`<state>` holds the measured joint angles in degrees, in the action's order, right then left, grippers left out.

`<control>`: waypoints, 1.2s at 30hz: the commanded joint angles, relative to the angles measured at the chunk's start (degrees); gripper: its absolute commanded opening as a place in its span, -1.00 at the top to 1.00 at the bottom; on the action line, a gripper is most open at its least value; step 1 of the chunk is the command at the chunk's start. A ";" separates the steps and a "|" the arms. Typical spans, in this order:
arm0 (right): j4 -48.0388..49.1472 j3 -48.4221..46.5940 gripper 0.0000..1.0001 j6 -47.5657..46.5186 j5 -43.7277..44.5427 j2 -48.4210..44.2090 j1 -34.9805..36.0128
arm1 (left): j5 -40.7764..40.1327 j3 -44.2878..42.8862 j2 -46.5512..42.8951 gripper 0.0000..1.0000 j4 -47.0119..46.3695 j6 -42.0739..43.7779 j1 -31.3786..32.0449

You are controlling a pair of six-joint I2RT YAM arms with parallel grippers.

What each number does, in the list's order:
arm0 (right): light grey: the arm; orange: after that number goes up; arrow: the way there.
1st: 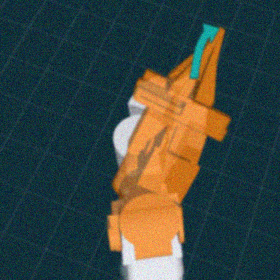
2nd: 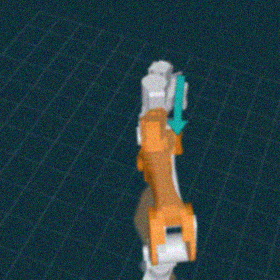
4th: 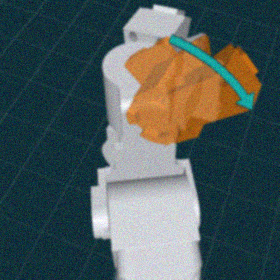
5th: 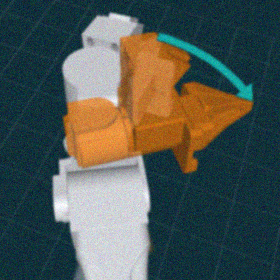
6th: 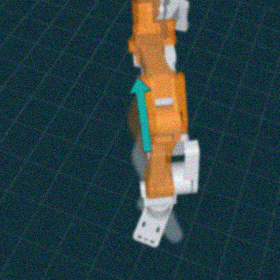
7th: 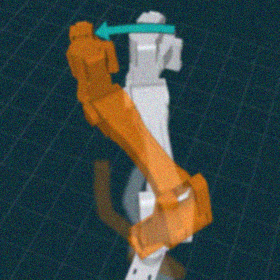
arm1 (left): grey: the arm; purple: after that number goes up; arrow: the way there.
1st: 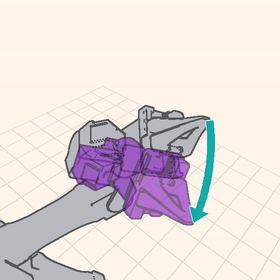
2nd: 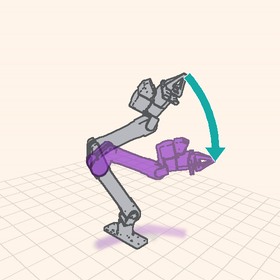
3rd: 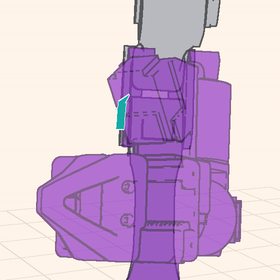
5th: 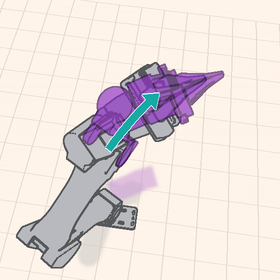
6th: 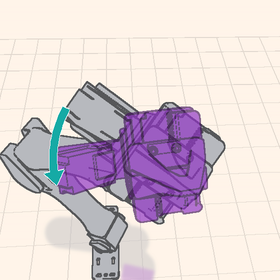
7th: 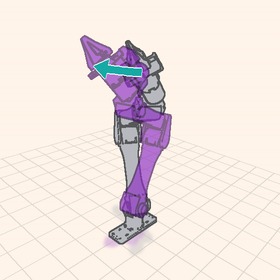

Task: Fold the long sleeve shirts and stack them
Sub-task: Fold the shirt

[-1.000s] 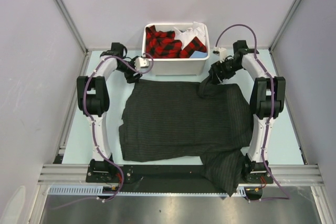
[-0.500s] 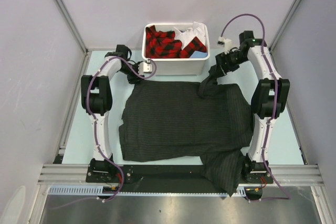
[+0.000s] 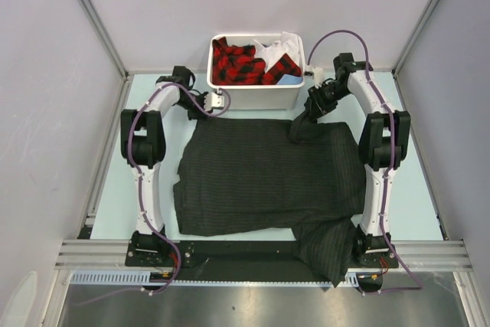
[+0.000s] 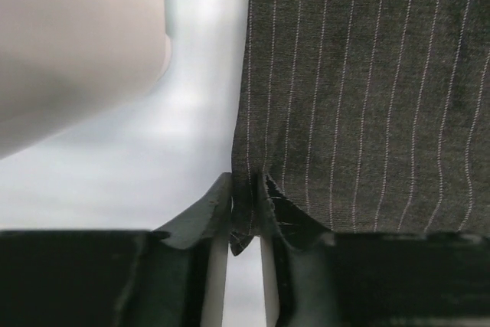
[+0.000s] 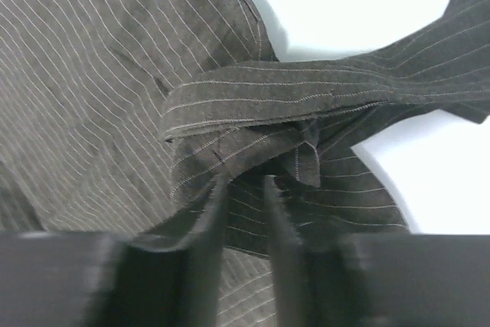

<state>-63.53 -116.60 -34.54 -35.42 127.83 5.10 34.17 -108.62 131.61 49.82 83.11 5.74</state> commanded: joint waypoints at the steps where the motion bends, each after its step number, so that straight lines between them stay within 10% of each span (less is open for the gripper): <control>1: -0.10 -1.70 0.69 0.44 0.18 -0.30 -1.41 | 0.63 -2.74 0.14 0.68 2.38 1.79 0.59; 2: -0.02 -2.23 1.00 0.70 0.26 -0.48 -1.76 | 0.46 -2.83 0.05 0.74 2.82 1.88 0.59; 13: 3.07 -4.95 1.00 5.98 -3.16 -3.20 -7.30 | 2.04 -3.45 -3.82 1.00 2.91 -3.75 0.41; 15: -0.61 -5.66 0.61 3.09 -3.60 -2.77 -6.78 | 1.95 -3.18 -4.26 1.00 2.91 -3.66 0.41; 16: -1.94 -5.49 0.06 1.95 -3.87 -2.67 -5.90 | 1.86 -3.18 -4.26 1.00 2.91 -3.74 0.50; 19: -3.62 -2.34 -0.40 -0.34 -3.87 -2.94 -3.28 | 1.77 -3.09 -4.17 1.00 2.91 -4.01 0.59; 36: -11.00 -3.02 -0.36 -6.41 -1.76 -1.35 2.28 | 1.42 -1.60 -4.17 1.00 2.91 -3.75 0.59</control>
<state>-69.95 -117.12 -38.09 -36.86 127.94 8.03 33.43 -110.10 130.74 52.27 79.35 6.00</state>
